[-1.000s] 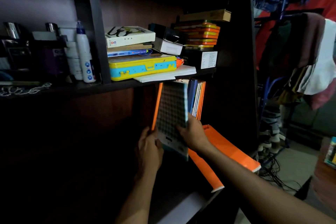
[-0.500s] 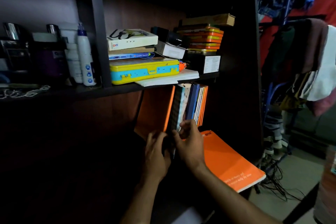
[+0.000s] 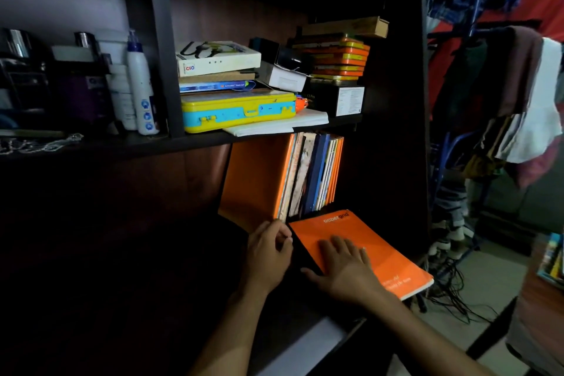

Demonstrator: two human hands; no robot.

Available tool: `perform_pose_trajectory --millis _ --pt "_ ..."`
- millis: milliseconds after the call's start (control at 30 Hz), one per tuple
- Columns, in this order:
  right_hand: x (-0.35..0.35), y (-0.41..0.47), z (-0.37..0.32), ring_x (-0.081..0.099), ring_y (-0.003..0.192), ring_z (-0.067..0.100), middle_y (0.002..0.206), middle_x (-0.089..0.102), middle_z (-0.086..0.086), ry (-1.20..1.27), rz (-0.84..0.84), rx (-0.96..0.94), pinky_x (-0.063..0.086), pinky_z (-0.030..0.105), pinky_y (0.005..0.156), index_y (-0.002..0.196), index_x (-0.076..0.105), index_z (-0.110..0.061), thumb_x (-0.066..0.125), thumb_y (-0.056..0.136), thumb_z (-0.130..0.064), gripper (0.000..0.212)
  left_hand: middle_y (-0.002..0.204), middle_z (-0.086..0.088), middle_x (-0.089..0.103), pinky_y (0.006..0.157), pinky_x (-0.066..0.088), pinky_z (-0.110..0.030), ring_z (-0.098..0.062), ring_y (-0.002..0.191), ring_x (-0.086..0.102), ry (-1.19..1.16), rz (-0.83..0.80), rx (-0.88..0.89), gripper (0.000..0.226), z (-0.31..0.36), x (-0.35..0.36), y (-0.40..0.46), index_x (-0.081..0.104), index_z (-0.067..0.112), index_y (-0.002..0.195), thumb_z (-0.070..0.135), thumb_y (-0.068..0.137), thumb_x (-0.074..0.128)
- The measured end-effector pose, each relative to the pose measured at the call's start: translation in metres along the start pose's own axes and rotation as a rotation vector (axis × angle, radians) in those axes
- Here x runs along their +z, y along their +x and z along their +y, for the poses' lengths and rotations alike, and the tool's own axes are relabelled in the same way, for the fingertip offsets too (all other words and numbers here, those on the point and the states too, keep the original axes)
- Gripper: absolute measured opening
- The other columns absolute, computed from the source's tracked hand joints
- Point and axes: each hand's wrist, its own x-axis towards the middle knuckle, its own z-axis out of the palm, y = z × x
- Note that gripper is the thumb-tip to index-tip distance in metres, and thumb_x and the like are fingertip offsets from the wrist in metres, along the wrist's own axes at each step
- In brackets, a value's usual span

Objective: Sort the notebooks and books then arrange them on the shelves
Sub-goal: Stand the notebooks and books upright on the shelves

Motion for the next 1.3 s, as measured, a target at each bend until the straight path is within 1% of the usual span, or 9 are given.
perform_pose_trajectory --millis 100,200,367,533,667,800,933,1100,1300 --pt "-0.002 -0.022 0.007 0.036 0.141 0.032 0.149 0.04 0.013 -0.1 -0.014 -0.057 0.032 0.049 0.113 0.145 0.036 -0.02 0.047 0.097 -0.054 0.059 0.087 0.007 0.07 0.074 0.053 -0.03 -0.012 0.081 0.065 -0.04 -0.144 0.016 0.004 0.005 0.001 -0.004 0.066 0.02 0.091 0.021 0.089 0.07" --pt "-0.027 -0.029 0.001 0.059 0.116 0.037 0.125 0.06 0.013 -0.131 0.058 -0.21 0.05 0.046 0.089 0.129 0.046 -0.014 0.048 0.1 -0.028 0.032 0.116 0.003 0.071 0.092 0.052 -0.036 -0.018 0.108 0.065 -0.026 -0.299 0.032 0.028 0.004 0.005 -0.005 0.065 0.026 0.117 0.021 0.09 0.061" --pt "-0.071 -0.058 -0.004 0.069 0.096 0.019 0.11 0.069 -0.001 0.411 0.251 -0.316 0.055 0.044 0.084 0.131 0.049 -0.037 0.049 0.091 -0.039 0.04 0.154 0.014 0.036 0.113 0.036 -0.029 -0.004 0.138 0.04 -0.373 -0.278 -0.139 0.1 0.008 0.003 -0.005 0.009 0.042 0.158 -0.003 0.087 0.064" --pt "-0.068 -0.081 -0.001 0.073 0.091 0.011 0.107 0.071 -0.023 0.818 0.617 -0.413 0.06 0.029 0.079 0.127 0.061 -0.039 0.062 0.093 -0.005 0.048 0.139 0.005 0.058 0.082 0.061 -0.042 -0.014 0.117 0.064 -0.829 -0.255 -0.462 0.071 0.026 0.001 -0.005 0.02 0.053 0.148 0.022 0.099 0.061" --pt "-0.055 -0.082 0.011 0.069 0.102 -0.001 0.11 0.068 -0.031 1.035 0.903 -0.238 0.054 0.012 0.085 0.116 0.059 -0.043 0.063 0.089 0.007 0.056 0.124 0.012 0.066 0.094 0.056 -0.032 -0.006 0.113 0.064 -0.867 -0.467 -0.492 0.043 0.042 0.005 -0.009 0.043 0.044 0.137 0.029 0.1 0.057" --pt "-0.048 -0.085 0.01 0.069 0.1 -0.001 0.109 0.072 -0.02 1.087 0.787 -0.225 0.055 0.014 0.082 0.123 0.058 -0.034 0.071 0.086 0.001 0.052 0.138 0.012 0.062 0.112 0.044 -0.042 -0.011 0.126 0.059 -0.874 -0.495 -0.442 0.068 0.036 0.009 -0.013 0.054 0.058 0.127 0.063 0.067 0.084" --pt "-0.056 -0.079 0.013 0.069 0.099 0.0 0.109 0.073 -0.015 1.03 0.31 -0.143 0.056 0.027 0.089 0.124 0.055 -0.041 0.084 0.077 -0.031 0.056 0.14 0.008 0.061 0.109 0.046 -0.035 -0.009 0.127 0.058 -0.818 -0.405 -0.294 0.066 0.031 0.008 -0.011 0.049 0.046 0.138 0.04 0.08 0.079" --pt "-0.06 -0.073 0.015 0.071 0.094 0.008 0.101 0.074 -0.012 1.027 0.434 -0.003 0.058 0.039 0.091 0.113 0.068 -0.024 0.07 0.092 -0.024 0.021 0.13 -0.001 0.051 0.105 0.04 -0.026 -0.012 0.12 0.052 -0.142 0.185 -0.008 0.052 0.014 -0.003 0.0 0.052 0.029 0.144 0.04 0.094 0.062" --pt "-0.059 -0.073 0.007 0.069 0.093 0.003 0.104 0.07 -0.016 1.025 0.361 -0.035 0.058 0.037 0.091 0.117 0.058 -0.03 0.073 0.09 -0.026 0.031 0.155 -0.02 0.032 0.113 0.032 -0.034 -0.035 0.141 0.037 -0.121 0.071 -0.447 0.102 0.003 -0.006 0.005 0.022 0.022 0.159 0.022 0.079 0.085"
